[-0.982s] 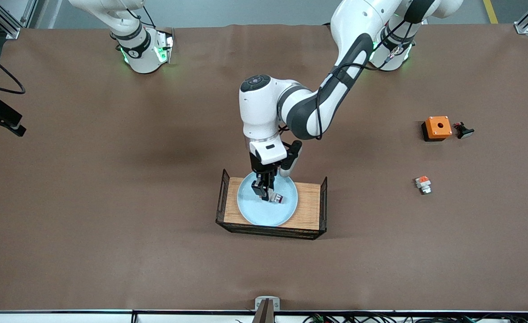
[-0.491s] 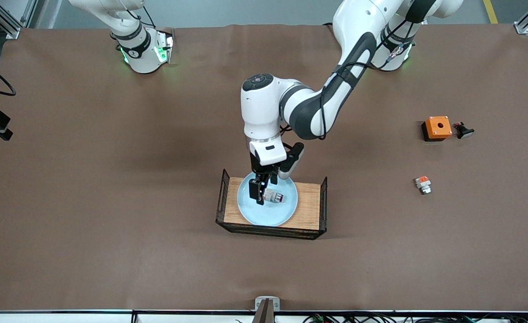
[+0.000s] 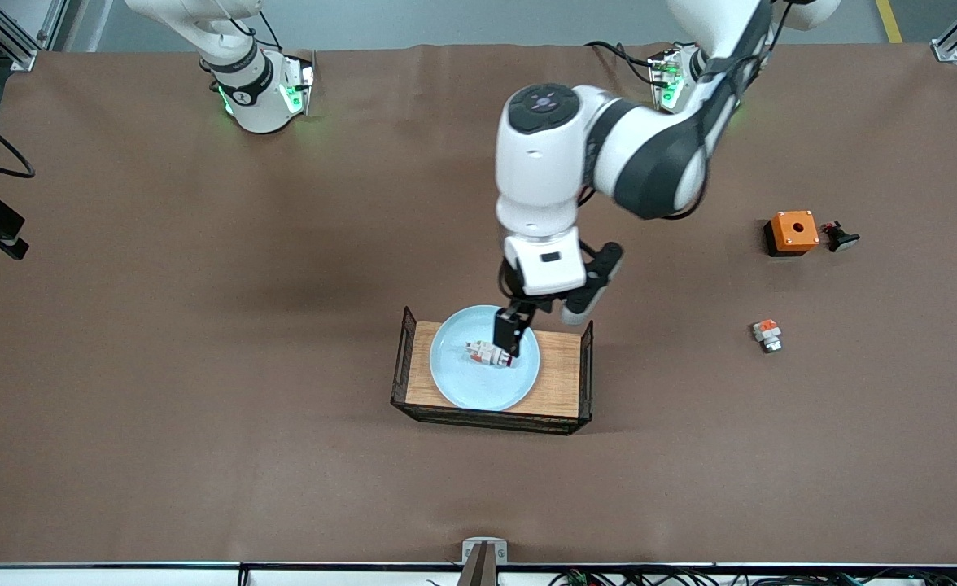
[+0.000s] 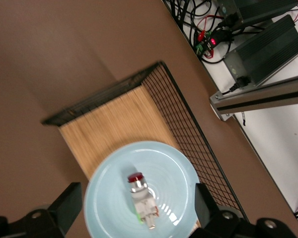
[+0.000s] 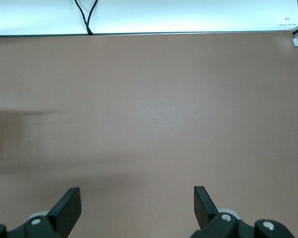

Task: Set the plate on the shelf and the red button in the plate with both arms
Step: 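Open the left gripper and lift it away from the button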

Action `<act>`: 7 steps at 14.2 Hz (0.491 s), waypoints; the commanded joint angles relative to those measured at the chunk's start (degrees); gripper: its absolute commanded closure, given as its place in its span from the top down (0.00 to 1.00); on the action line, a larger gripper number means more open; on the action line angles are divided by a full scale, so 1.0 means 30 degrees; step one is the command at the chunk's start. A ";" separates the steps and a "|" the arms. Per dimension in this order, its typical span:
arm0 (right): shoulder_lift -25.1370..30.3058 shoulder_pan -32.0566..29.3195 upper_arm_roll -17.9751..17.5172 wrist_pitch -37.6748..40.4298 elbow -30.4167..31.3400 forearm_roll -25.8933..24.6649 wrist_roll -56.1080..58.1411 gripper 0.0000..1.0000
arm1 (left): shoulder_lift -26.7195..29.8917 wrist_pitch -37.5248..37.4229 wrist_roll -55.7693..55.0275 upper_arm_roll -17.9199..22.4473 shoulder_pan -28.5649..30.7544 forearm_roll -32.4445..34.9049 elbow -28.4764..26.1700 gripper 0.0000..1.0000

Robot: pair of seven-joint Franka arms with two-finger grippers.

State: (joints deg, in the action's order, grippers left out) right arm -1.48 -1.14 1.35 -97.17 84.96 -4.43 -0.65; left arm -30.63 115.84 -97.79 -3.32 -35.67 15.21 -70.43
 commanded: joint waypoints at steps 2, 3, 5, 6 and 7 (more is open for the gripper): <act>-0.0179 0.0000 -0.0097 0.0134 -0.0458 -0.0251 0.0011 1.00 | 0.1916 -0.3621 0.5040 -0.0096 0.1776 -0.1814 -0.0430 1.00; -0.0208 0.0000 -0.0097 0.0134 -0.0458 -0.0251 0.0011 1.00 | 0.2356 -0.4793 0.7029 -0.0096 0.2448 -0.2456 -0.0430 1.00; -0.0179 0.0000 -0.0097 0.0134 -0.0458 -0.0251 0.0011 1.00 | 0.3409 -0.6671 1.0256 -0.0096 0.3971 -0.3455 -0.0430 1.00; -0.0208 0.0000 -0.0097 0.0134 -0.0458 -0.0251 0.0011 1.00 | 0.3850 -0.7376 1.1808 -0.0096 0.4849 -0.3894 -0.0459 1.00; -0.0208 0.0029 -0.0097 0.0134 -0.0458 -0.0251 0.0011 1.00 | 0.4318 -0.8137 1.3651 -0.0096 0.5814 -0.4333 -0.0459 1.00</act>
State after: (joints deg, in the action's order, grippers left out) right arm -1.50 -1.10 1.28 -97.17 84.89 -4.43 -0.65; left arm -21.31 95.20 -65.41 -3.16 -22.64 5.02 -70.43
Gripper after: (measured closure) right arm 0.000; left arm 0.000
